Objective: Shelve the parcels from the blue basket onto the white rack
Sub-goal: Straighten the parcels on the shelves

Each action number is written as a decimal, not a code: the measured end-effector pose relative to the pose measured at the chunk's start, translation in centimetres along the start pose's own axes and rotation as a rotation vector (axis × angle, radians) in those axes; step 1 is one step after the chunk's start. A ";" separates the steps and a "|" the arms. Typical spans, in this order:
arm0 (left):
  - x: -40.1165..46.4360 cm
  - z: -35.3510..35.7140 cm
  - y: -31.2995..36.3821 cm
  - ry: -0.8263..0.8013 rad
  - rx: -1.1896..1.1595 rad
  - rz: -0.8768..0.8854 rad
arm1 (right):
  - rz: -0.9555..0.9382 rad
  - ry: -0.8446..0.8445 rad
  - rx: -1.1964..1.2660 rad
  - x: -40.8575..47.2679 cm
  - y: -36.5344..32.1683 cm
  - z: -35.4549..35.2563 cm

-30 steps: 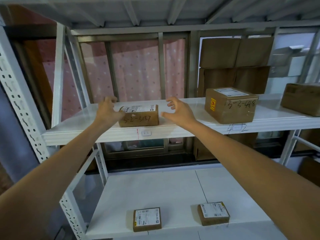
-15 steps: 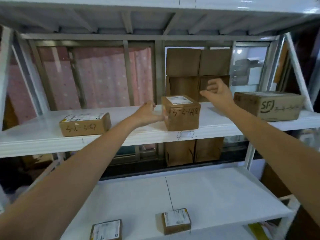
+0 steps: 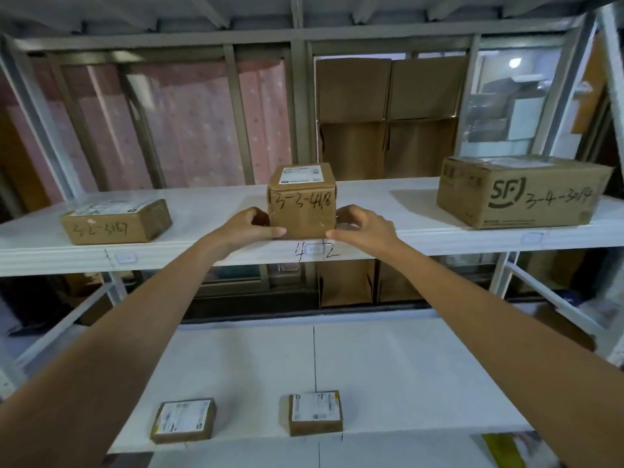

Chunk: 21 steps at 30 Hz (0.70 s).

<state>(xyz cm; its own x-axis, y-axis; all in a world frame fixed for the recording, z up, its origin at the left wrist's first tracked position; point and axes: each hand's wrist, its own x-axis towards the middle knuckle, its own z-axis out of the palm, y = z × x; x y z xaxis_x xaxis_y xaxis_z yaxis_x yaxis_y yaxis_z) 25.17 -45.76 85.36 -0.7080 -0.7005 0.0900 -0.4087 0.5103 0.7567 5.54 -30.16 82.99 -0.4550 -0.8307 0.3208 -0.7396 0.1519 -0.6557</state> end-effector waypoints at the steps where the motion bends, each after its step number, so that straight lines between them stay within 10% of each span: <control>1: 0.1 0.0 0.0 0.006 -0.008 -0.004 | -0.004 0.007 -0.011 0.2 0.1 0.1; 21: 0.8 0.7 -0.8 0.115 0.037 0.038 | 0.046 0.094 -0.038 -0.1 -0.4 0.4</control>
<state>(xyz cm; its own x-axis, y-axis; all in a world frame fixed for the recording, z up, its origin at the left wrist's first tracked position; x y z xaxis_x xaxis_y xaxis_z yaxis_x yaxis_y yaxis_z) 24.50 -46.40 84.42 -0.6535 -0.7319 0.1929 -0.4058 0.5540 0.7269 6.06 -30.35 82.90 -0.5319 -0.7689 0.3548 -0.7346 0.2105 -0.6450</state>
